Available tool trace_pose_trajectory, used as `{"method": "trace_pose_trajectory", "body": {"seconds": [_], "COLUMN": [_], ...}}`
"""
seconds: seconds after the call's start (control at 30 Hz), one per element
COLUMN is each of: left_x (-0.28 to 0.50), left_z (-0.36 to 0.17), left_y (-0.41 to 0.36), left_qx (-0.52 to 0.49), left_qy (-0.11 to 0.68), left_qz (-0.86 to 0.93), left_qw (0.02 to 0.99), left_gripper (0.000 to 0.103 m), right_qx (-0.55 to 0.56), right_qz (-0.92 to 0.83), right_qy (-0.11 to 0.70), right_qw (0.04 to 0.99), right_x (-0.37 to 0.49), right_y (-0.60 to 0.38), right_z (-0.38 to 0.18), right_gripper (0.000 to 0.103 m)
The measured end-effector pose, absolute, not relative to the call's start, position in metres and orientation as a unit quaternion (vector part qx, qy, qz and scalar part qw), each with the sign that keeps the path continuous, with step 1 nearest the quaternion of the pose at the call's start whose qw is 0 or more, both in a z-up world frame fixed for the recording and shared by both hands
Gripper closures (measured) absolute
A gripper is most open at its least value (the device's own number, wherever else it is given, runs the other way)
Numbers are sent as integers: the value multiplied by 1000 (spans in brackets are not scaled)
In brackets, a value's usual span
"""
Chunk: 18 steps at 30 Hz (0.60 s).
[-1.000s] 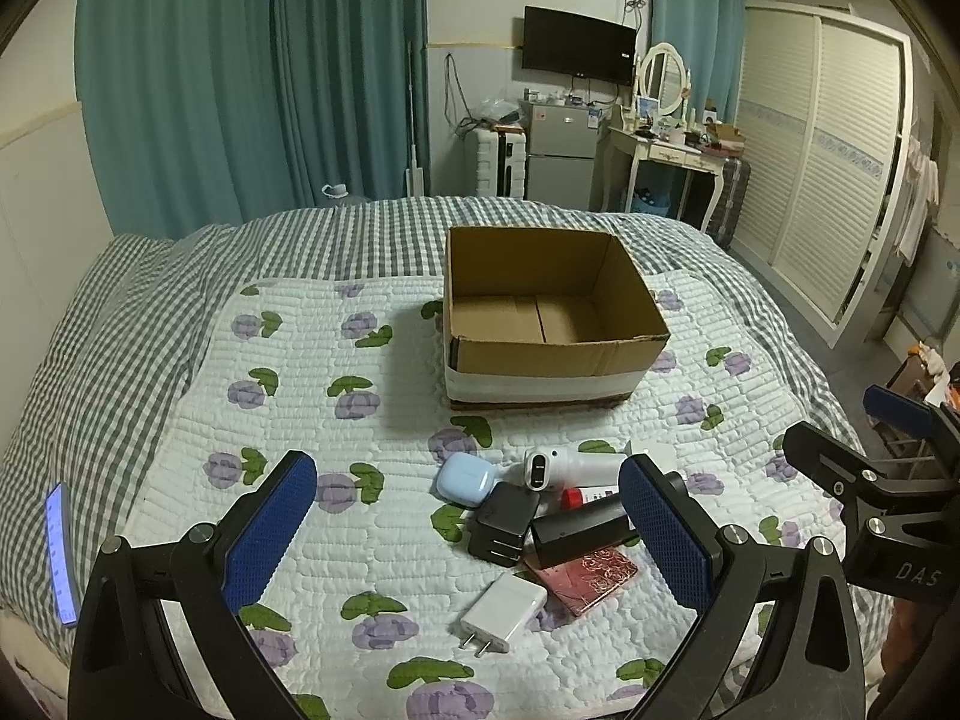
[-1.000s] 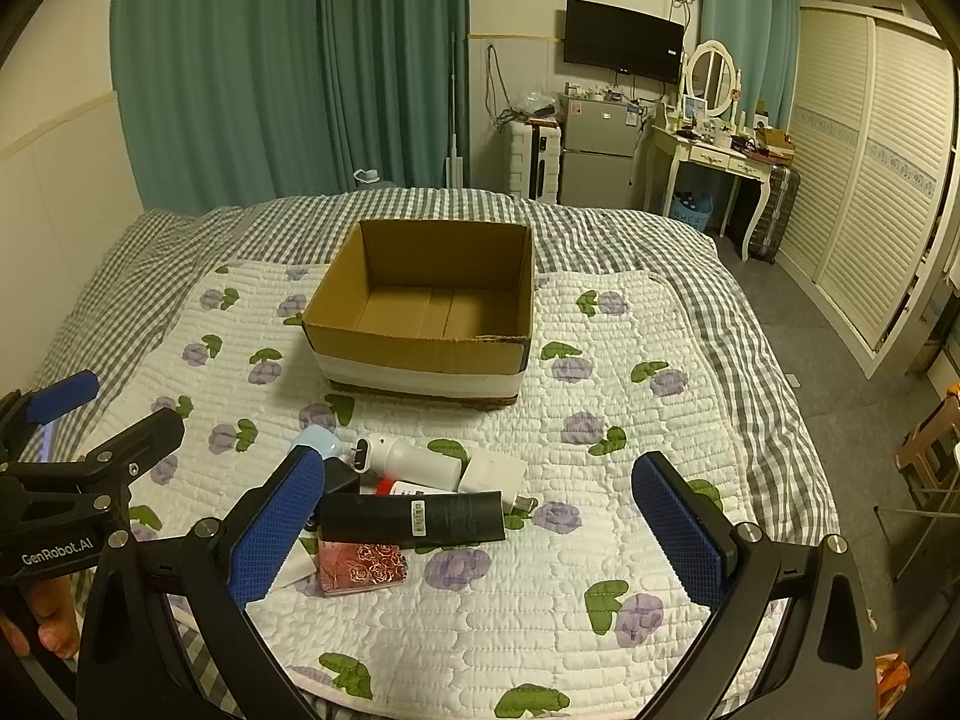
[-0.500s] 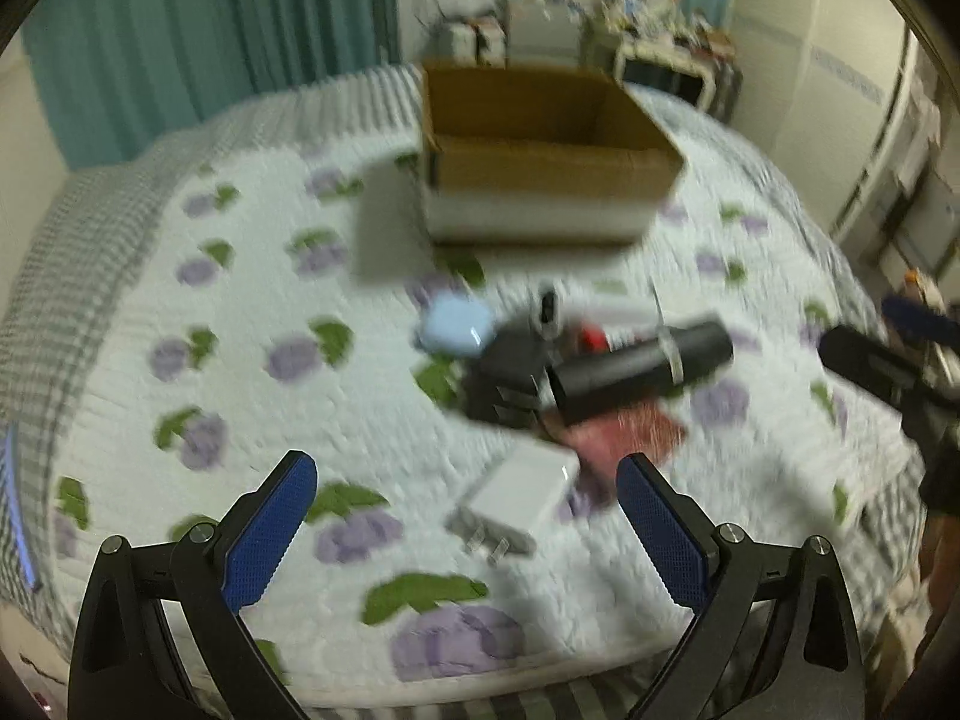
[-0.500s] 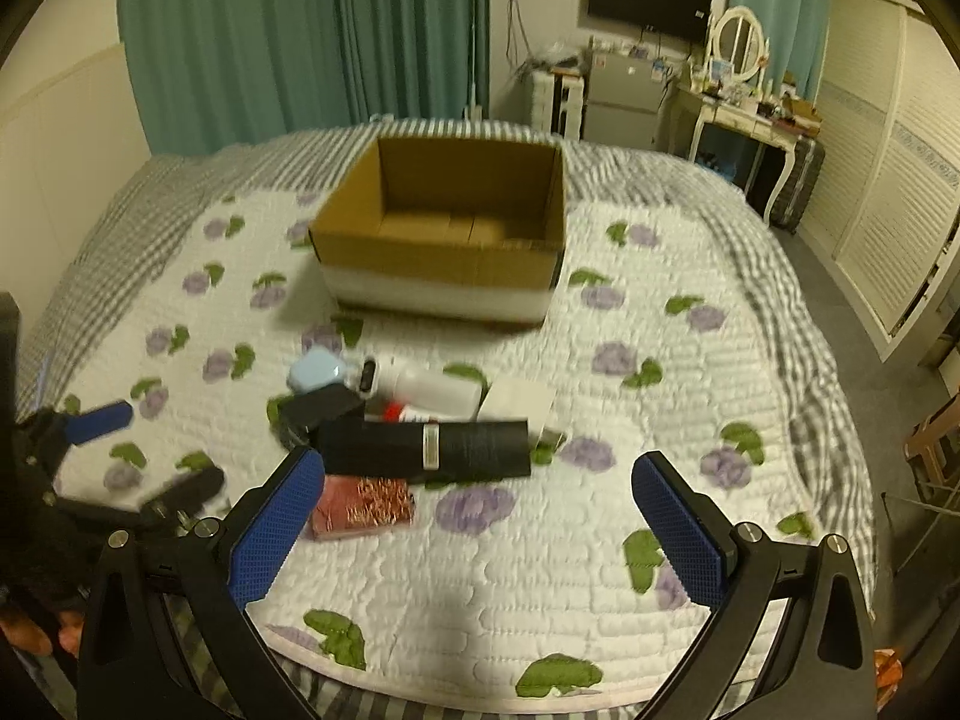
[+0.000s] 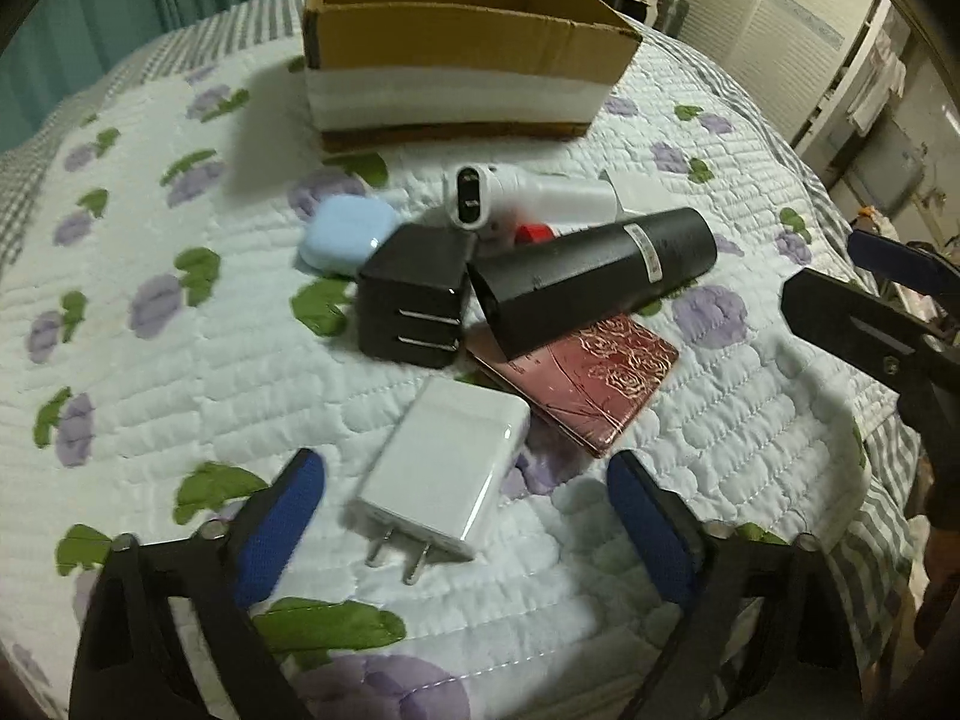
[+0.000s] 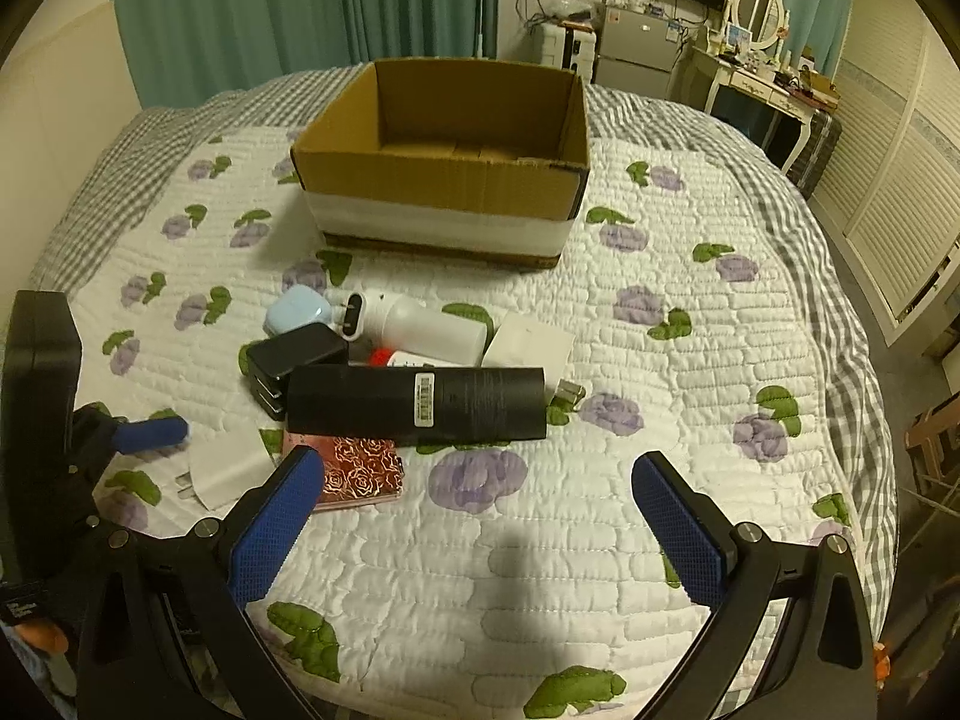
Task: Organize rigid objects
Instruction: 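Grasp the white wall charger with the left tool while the right tool grasps the pink card case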
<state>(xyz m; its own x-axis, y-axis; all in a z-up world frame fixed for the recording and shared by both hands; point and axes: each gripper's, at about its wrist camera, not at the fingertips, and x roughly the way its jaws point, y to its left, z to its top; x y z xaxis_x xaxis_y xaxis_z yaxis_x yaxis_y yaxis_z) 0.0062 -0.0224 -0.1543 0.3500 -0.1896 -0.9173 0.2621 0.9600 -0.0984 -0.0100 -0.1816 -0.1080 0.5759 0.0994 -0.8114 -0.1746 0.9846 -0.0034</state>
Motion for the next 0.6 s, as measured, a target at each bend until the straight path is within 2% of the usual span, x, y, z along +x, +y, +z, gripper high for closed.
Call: {"method": "trace_pose_trajectory", "body": {"seconds": [0.03, 0.1, 0.47, 0.6], "left_x": [6, 7, -10, -6], "left_z": [-156, -159, -116, -118], "left_y": [-22, -20, 1, 10], "left_qx": [30, 33, 18, 17], "left_qy": [558, 564, 532, 539], "left_qz": [-143, -135, -124, -111], "left_qw": [817, 814, 837, 835], "left_gripper": [27, 52, 61, 62], "right_qx": [-43, -46, -63, -57], "right_qz": [77, 78, 106, 117], "right_qy": [457, 462, 474, 490], "right_qw": [885, 882, 872, 862], "right_x": [-9, -7, 1, 7], "right_y": [-180, -177, -146, -137], "right_z": [-110, -114, -125, -134], "right_gripper": [0, 0, 0, 0]}}
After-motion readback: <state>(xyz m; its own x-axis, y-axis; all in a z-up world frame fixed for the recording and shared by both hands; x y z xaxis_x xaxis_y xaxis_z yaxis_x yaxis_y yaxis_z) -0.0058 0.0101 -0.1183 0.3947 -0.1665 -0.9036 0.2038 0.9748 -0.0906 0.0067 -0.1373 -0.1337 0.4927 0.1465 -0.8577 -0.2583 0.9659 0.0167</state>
